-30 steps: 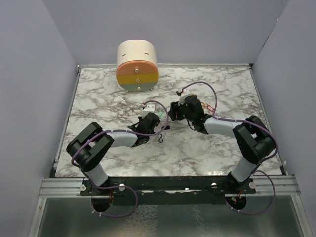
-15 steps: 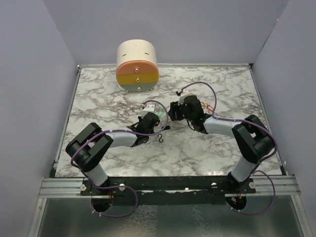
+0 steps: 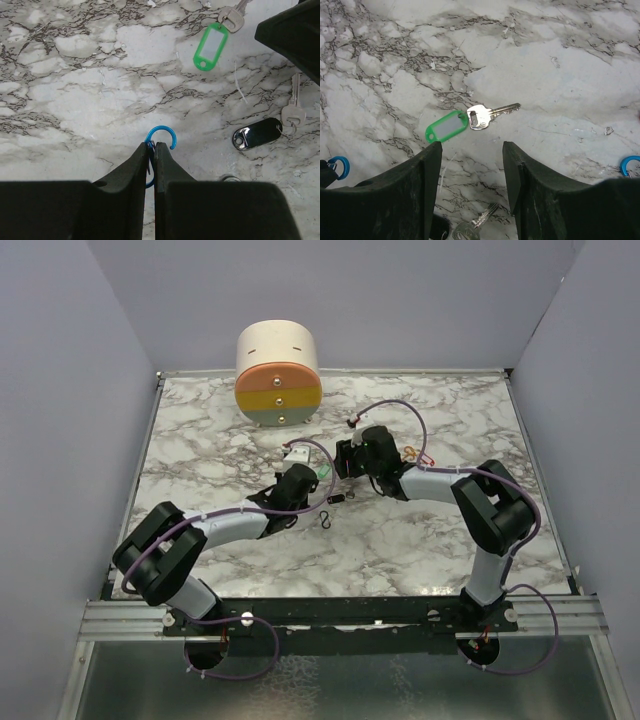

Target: Put the keys on the keyring

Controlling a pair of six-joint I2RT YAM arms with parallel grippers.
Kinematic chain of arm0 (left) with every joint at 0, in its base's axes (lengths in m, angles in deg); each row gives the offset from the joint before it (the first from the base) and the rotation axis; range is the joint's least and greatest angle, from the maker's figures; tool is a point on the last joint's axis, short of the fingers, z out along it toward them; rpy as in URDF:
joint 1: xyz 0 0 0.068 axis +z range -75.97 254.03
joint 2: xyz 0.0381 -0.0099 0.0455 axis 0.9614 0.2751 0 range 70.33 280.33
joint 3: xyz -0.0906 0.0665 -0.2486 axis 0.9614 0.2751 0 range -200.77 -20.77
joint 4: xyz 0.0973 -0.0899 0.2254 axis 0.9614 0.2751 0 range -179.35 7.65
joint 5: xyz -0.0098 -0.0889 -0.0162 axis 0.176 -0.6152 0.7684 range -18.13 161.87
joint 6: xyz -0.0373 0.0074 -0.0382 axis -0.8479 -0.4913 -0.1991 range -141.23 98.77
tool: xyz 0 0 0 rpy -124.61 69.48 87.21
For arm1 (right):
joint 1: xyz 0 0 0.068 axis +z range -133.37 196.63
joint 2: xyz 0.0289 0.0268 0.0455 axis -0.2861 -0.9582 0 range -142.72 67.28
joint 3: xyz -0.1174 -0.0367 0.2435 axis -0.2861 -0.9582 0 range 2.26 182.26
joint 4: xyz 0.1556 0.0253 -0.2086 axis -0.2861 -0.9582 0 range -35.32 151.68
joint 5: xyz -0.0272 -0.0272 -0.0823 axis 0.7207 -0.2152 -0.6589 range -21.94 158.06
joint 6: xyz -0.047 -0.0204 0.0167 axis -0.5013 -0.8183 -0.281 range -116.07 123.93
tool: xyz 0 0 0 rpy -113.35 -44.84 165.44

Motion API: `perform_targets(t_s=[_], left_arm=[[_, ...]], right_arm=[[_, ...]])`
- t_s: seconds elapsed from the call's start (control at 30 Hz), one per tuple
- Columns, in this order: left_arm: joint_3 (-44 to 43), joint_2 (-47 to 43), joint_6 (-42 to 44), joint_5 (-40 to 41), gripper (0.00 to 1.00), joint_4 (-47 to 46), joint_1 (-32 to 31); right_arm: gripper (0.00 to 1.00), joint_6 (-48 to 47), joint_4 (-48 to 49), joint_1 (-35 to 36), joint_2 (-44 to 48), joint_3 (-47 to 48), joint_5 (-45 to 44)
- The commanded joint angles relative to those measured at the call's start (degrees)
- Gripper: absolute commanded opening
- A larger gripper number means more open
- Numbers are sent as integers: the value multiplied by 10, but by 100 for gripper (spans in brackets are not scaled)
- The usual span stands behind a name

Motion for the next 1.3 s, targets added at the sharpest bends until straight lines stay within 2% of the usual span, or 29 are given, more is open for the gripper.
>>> perform_targets(t_s=[0.0,0.67,1.27], left_arm=[[5,-18,4,-9,0,10,2],[14,-21,0,-16,0,4,2],[25,-39,3,-16,0,1,5]], right_arm=[[52,2,-5,4,-9,13,14],[52,23,-7,9,-28,20,16],[52,129,-25,11,-71,67,13]])
